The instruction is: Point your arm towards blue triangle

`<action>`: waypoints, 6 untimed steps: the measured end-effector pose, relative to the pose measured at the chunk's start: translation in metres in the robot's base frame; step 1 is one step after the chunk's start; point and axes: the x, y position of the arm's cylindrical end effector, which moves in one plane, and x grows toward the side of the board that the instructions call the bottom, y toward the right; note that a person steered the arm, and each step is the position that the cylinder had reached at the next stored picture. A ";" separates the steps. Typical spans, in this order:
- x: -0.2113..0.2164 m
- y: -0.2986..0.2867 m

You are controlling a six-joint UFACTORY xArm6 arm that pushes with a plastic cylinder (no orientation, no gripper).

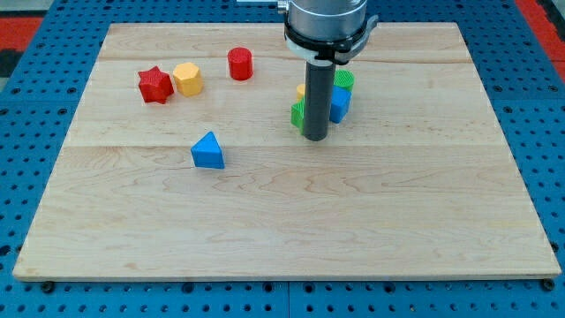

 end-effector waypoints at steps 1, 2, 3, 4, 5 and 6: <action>-0.001 0.000; -0.001 0.005; 0.005 0.009; 0.052 -0.002; 0.071 -0.061; 0.071 -0.123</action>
